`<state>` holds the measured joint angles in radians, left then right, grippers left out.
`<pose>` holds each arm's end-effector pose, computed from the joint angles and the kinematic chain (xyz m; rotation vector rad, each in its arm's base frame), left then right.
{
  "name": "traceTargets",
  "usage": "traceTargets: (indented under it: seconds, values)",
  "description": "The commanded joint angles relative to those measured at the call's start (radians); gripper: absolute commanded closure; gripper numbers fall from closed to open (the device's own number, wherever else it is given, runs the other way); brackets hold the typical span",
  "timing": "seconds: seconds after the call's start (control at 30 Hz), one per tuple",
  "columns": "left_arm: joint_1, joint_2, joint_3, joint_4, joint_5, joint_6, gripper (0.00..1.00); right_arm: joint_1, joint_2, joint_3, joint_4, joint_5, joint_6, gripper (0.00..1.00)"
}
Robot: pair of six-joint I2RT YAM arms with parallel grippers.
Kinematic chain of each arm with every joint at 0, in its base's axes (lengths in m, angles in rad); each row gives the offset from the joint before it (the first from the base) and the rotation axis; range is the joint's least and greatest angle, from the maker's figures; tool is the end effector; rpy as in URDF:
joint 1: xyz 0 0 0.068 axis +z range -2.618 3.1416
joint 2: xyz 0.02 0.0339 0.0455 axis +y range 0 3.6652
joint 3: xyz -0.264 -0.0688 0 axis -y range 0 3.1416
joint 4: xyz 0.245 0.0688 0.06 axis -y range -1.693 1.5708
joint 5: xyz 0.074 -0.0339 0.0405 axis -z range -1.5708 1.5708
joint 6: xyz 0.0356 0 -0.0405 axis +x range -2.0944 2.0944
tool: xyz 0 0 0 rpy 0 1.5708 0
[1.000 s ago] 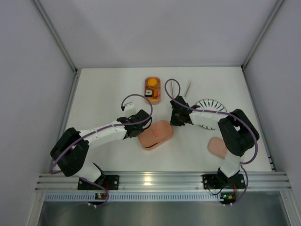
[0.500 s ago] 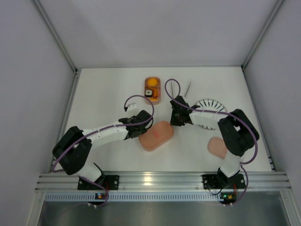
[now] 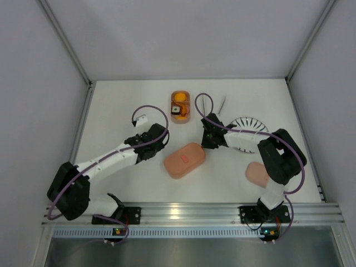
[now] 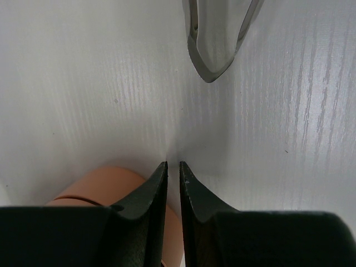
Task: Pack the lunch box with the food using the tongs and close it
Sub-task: Close the box lid on the packing box.
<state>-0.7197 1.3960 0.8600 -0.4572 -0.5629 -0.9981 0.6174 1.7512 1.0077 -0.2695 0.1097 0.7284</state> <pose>0.2172 -0.1651 0.2127 -0.5262 2.3004 -0.0848 0.2846 0.1973 0.1587 0.1862 2.6102 0.3546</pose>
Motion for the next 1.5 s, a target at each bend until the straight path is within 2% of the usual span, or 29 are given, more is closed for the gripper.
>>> traceTargets:
  seconds: [0.0,0.2,0.33,0.73,0.83,1.0,1.47]
  values:
    - [0.009,-0.103,-0.024,-0.049,0.006,0.001,0.56,-0.005,-0.002,-0.008,0.019,-0.004,0.003,0.86]
    - [-0.032,-0.161,-0.102,-0.050,0.147,-0.005,0.65,-0.005,0.004,-0.008,0.027,-0.007,0.002,0.86]
    - [-0.093,-0.169,-0.102,-0.104,0.146,-0.043,0.73,-0.005,0.007,-0.003,0.029,-0.010,0.003,0.86]
    - [-0.149,-0.181,-0.110,-0.143,0.144,-0.093,0.89,-0.005,0.022,0.005,0.032,-0.011,0.003,0.86]
    - [-0.161,-0.164,-0.105,-0.152,0.143,-0.105,0.96,-0.005,0.025,0.006,0.027,-0.011,0.003,0.86]
    - [-0.173,-0.143,-0.105,-0.146,0.140,-0.119,1.00,-0.005,0.031,0.008,0.030,-0.015,0.003,0.86]
    - [-0.190,-0.029,-0.058,-0.112,0.146,-0.097,1.00,-0.005,0.034,0.003,0.038,-0.021,0.005,0.86]
